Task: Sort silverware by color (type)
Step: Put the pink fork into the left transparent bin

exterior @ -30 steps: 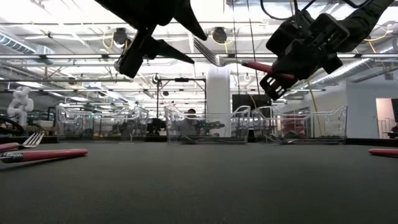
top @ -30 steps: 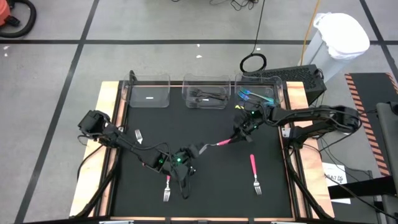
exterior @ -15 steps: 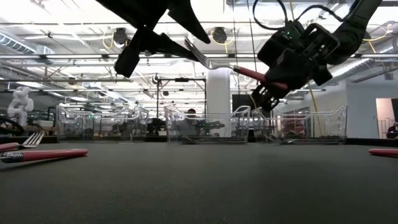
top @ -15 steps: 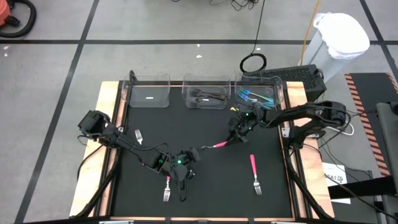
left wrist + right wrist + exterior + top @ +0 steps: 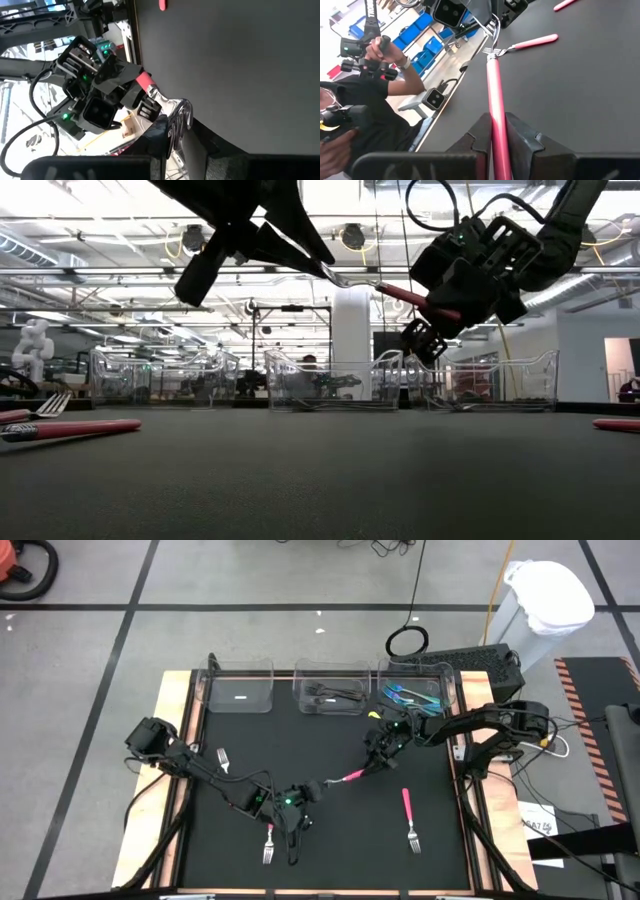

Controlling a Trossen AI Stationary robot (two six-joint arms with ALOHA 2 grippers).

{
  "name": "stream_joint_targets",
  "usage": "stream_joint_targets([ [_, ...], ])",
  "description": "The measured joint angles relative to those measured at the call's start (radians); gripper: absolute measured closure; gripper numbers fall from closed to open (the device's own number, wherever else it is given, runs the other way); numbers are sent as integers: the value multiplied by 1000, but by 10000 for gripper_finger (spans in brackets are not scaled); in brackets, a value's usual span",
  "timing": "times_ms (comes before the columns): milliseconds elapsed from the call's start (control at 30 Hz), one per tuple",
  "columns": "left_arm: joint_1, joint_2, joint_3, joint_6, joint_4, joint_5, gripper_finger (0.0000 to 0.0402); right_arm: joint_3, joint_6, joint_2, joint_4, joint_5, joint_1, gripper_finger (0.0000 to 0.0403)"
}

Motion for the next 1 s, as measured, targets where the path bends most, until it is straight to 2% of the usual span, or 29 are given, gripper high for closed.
stream_joint_targets([
  [200, 2, 0, 0, -19, 0, 8, 361, 0, -2, 0, 5, 5, 0, 361],
  [400, 4, 0, 1, -33, 24, -3, 368, 1, 3, 0, 10, 51, -1, 332],
  [533, 5, -2, 3, -44, 24, -14, 395, 1, 1, -6, 12, 93, -1, 297],
  [800, 4, -1, 2, -107, 18, -36, 398, 0, -9, -18, 10, 75, -7, 214],
  [1000, -6, -1, 2, -107, 99, -33, 399, 0, -33, -120, -43, 72, -28, 179],
])
